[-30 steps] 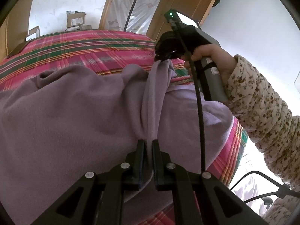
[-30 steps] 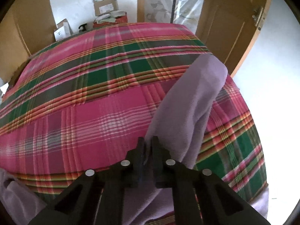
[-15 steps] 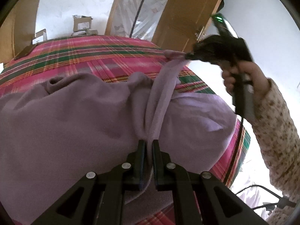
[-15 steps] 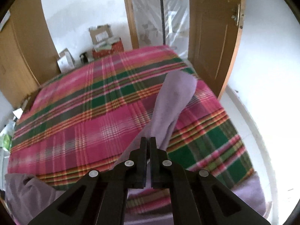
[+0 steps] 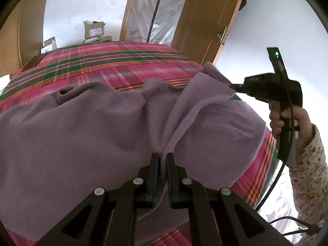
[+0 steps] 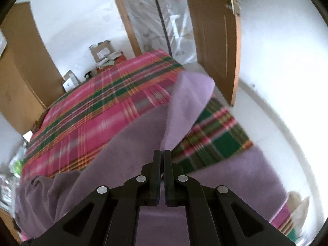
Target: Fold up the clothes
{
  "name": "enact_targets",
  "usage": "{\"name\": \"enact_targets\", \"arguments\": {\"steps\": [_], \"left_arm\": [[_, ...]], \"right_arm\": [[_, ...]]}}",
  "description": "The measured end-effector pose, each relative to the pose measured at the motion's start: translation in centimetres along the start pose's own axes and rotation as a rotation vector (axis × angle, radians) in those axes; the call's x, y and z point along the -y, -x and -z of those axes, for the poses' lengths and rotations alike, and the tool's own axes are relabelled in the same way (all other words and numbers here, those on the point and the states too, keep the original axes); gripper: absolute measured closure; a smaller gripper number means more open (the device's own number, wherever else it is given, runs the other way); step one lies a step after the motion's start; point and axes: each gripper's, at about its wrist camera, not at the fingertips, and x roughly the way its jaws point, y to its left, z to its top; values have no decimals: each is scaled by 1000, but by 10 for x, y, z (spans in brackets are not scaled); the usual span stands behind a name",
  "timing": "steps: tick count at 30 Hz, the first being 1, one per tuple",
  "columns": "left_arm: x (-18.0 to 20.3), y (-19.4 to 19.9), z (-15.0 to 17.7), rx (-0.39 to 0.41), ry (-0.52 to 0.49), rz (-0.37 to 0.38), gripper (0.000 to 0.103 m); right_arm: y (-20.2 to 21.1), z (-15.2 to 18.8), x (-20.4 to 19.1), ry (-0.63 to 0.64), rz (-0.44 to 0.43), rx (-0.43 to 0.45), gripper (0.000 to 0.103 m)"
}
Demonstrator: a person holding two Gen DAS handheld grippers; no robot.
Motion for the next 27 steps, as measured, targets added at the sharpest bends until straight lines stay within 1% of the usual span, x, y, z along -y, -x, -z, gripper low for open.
{"name": "enact_targets", "arguments": {"steps": [2, 6, 10, 12, 13, 14, 15, 16, 19, 22, 24, 26, 27], "left_arm": [[1, -1, 0, -4, -1, -6, 95], [1, -1, -1, -8, 3, -8, 95], [1, -2, -1, -13, 6, -11, 95], [2, -2, -1, -14, 3, -14, 95], [3, -2, 0, -15, 1, -15, 95], [3, -2, 0, -16, 0, -16, 95], [3, -2, 0, -17, 0, -17, 95], [3, -2, 0, -18, 1, -18, 95], [4, -4, -1, -24, 0, -21, 95], [8, -5, -1, -30, -11, -34, 95], [10, -7, -1, -37, -17, -43, 95], [12, -8, 0, -45, -24, -53, 93], [13, -9, 0, -50, -28, -59, 90]], "right_arm": [[-2, 6, 11, -40, -35, -2, 100], [-4, 13, 21, -87, -94, 6, 100], [-9, 19, 28, -133, -163, -12, 96], [-12, 22, 30, -146, -191, -26, 90], [-13, 24, 30, -153, -199, -31, 84], [-15, 26, 30, -158, -206, -35, 76], [-17, 28, 30, -162, -213, -39, 72], [-19, 28, 30, -166, -218, -43, 69], [-24, 26, 31, -173, -224, -44, 69], [-25, 21, 29, -163, -204, -30, 69], [-29, 18, 26, -155, -189, -39, 69], [-34, 16, 25, -160, -188, -49, 69], [-36, 16, 24, -166, -190, -55, 69]]}}
